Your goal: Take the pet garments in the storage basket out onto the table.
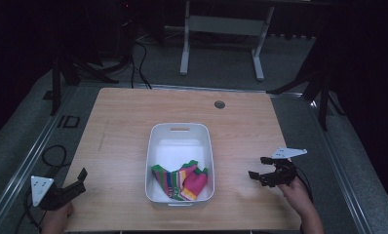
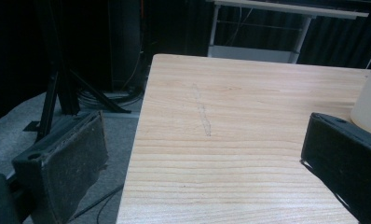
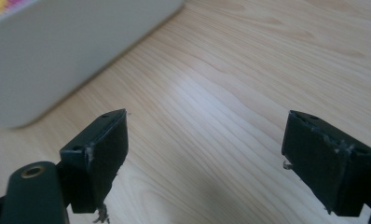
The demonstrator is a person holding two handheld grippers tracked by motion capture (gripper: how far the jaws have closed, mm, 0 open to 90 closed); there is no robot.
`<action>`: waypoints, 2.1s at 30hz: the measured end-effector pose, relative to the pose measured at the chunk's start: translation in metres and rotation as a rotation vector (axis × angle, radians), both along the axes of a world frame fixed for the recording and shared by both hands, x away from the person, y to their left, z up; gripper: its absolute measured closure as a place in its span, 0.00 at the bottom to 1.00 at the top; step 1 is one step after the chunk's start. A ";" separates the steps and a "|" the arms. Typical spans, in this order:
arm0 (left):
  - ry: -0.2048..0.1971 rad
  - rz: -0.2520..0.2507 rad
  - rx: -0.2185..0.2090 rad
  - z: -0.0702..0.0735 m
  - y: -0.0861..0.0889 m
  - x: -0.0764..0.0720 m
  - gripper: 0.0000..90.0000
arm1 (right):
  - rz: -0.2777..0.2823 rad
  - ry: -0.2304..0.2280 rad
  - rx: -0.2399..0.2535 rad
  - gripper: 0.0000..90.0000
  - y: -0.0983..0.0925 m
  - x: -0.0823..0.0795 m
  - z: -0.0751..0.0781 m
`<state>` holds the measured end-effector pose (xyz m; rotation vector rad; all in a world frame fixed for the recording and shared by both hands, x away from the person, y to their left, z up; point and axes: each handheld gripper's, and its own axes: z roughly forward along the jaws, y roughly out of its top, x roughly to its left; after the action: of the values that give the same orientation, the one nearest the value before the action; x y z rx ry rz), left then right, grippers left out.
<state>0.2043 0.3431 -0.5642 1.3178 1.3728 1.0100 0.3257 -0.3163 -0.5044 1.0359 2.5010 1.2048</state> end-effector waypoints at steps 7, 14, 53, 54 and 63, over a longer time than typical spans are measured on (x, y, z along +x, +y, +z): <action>0.000 0.000 0.000 0.000 0.000 0.000 0.01 | 0.086 -0.018 -0.009 0.16 0.026 0.006 0.019; 0.000 -0.002 0.000 0.000 0.000 0.000 0.01 | 0.164 -0.036 0.014 0.15 0.056 0.012 0.039; -0.003 -0.014 -0.011 0.000 0.002 0.000 0.01 | 0.570 0.058 -0.199 0.15 0.234 0.005 0.029; -0.003 -0.013 -0.011 0.000 0.002 0.000 0.01 | 0.580 0.059 -0.218 0.15 0.238 0.004 0.028; -0.004 -0.019 -0.013 0.000 0.002 0.000 0.01 | 0.694 0.067 -0.444 0.22 0.265 -0.005 0.013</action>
<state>0.2041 0.3453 -0.5640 1.3159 1.3601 0.9885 0.3205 -0.0515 -0.4916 0.0932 3.0855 0.6575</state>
